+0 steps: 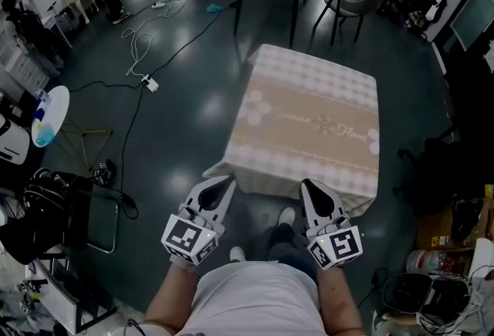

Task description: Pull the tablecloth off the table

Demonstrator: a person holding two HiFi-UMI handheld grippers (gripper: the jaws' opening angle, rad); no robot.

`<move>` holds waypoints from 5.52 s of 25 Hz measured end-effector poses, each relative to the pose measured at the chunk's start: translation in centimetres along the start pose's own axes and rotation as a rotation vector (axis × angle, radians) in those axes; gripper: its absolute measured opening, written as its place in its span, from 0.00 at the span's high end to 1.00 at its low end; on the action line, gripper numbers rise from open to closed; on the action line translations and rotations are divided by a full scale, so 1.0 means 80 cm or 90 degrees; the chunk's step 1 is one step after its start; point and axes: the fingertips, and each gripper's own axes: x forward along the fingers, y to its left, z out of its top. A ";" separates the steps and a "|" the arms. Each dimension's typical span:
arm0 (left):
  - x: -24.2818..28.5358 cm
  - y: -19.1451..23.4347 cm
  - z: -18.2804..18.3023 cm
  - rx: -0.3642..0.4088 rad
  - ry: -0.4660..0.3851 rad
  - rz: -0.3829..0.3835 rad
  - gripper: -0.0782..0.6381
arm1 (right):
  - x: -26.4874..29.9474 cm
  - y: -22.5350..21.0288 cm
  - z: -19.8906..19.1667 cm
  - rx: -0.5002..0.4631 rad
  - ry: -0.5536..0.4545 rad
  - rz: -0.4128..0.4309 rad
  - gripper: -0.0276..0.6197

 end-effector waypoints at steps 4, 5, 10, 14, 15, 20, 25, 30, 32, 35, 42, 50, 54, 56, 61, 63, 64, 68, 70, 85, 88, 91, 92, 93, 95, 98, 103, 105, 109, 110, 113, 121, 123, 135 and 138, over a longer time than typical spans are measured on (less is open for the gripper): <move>0.044 0.008 0.005 -0.003 0.006 0.022 0.87 | 0.026 -0.042 0.001 0.009 0.005 0.021 0.91; 0.055 0.010 0.007 -0.003 0.008 0.027 0.87 | 0.033 -0.053 0.002 0.011 0.005 0.027 0.91; 0.115 0.020 0.018 -0.005 0.012 0.067 0.87 | 0.063 -0.109 0.013 0.020 0.001 0.058 0.91; 0.161 0.021 0.021 -0.010 0.020 0.104 0.87 | 0.079 -0.162 0.016 0.030 -0.002 0.076 0.91; 0.172 0.020 0.021 -0.012 0.021 0.110 0.87 | 0.082 -0.177 0.017 0.034 -0.002 0.079 0.91; 0.229 0.015 0.026 -0.005 0.033 0.141 0.87 | 0.094 -0.245 0.014 0.060 -0.004 0.089 0.91; 0.267 0.018 0.027 0.008 0.048 0.168 0.87 | 0.106 -0.299 0.008 0.072 -0.001 0.094 0.91; 0.292 0.029 0.024 0.012 0.064 0.181 0.87 | 0.111 -0.342 0.002 0.080 0.003 0.074 0.91; 0.303 0.034 0.022 0.014 0.071 0.180 0.87 | 0.113 -0.359 -0.002 0.079 0.010 0.060 0.91; 0.321 0.045 0.017 0.010 0.080 0.175 0.87 | 0.117 -0.381 -0.008 0.076 0.026 0.042 0.91; 0.378 0.091 0.010 0.012 0.095 0.160 0.87 | 0.140 -0.433 -0.028 0.062 0.058 -0.015 0.91; 0.456 0.167 -0.025 -0.012 0.137 0.154 0.87 | 0.186 -0.516 -0.065 0.067 0.116 -0.094 0.91; 0.501 0.199 -0.052 -0.033 0.170 0.134 0.76 | 0.210 -0.553 -0.093 0.062 0.160 -0.129 0.91; 0.522 0.216 -0.065 -0.038 0.188 0.125 0.75 | 0.222 -0.570 -0.107 0.060 0.182 -0.143 0.91; 0.574 0.251 -0.105 -0.034 0.245 0.096 0.69 | 0.251 -0.616 -0.140 0.062 0.236 -0.165 0.79; 0.593 0.263 -0.122 -0.031 0.265 0.090 0.67 | 0.258 -0.634 -0.157 0.067 0.266 -0.173 0.74; 0.602 0.268 -0.130 -0.031 0.275 0.088 0.65 | 0.261 -0.643 -0.166 0.070 0.281 -0.180 0.72; 0.630 0.295 -0.163 -0.034 0.307 0.087 0.63 | 0.273 -0.680 -0.211 0.090 0.333 -0.214 0.62; 0.640 0.306 -0.181 -0.032 0.330 0.085 0.62 | 0.274 -0.695 -0.236 0.092 0.369 -0.224 0.60; 0.658 0.345 -0.308 -0.065 0.490 0.073 0.54 | 0.273 -0.757 -0.379 0.107 0.574 -0.235 0.59; 0.654 0.332 -0.324 -0.072 0.528 0.053 0.54 | 0.270 -0.751 -0.394 0.099 0.625 -0.215 0.59; 0.647 0.323 -0.334 -0.051 0.539 0.064 0.54 | 0.260 -0.745 -0.402 0.108 0.644 -0.200 0.59; 0.644 0.322 -0.335 -0.045 0.537 0.074 0.54 | 0.256 -0.745 -0.401 0.119 0.642 -0.202 0.59; 0.643 0.322 -0.335 -0.041 0.534 0.088 0.55 | 0.254 -0.745 -0.399 0.125 0.639 -0.207 0.59; 0.640 0.326 -0.335 -0.036 0.520 0.124 0.63 | 0.252 -0.743 -0.397 0.123 0.636 -0.217 0.59; 0.644 0.332 -0.335 -0.042 0.510 0.145 0.71 | 0.258 -0.743 -0.398 0.121 0.629 -0.222 0.59; 0.616 0.317 -0.350 -0.082 0.514 0.136 0.83 | 0.238 -0.706 -0.418 0.124 0.640 -0.192 0.64; 0.595 0.308 -0.359 -0.089 0.512 0.134 0.85 | 0.224 -0.685 -0.422 0.114 0.647 -0.189 0.66; 0.592 0.299 -0.362 -0.108 0.513 0.124 0.87 | 0.223 -0.678 -0.423 0.102 0.662 -0.173 0.69; 0.593 0.296 -0.361 -0.109 0.515 0.122 0.87 | 0.224 -0.677 -0.422 0.102 0.662 -0.170 0.70; 0.592 0.290 -0.356 -0.112 0.519 0.122 0.87 | 0.227 -0.671 -0.419 0.106 0.664 -0.154 0.74; 0.589 0.264 -0.353 -0.132 0.528 0.104 0.87 | 0.224 -0.660 -0.406 0.088 0.681 -0.137 0.80; 0.587 0.257 -0.351 -0.128 0.530 0.101 0.87 | 0.222 -0.654 -0.403 0.084 0.681 -0.133 0.81; 0.516 0.186 -0.384 -0.123 0.537 0.086 0.87 | 0.158 -0.578 -0.424 0.085 0.668 -0.109 0.84; 0.499 0.172 -0.389 -0.130 0.537 0.087 0.87 | 0.146 -0.561 -0.425 0.093 0.660 -0.103 0.85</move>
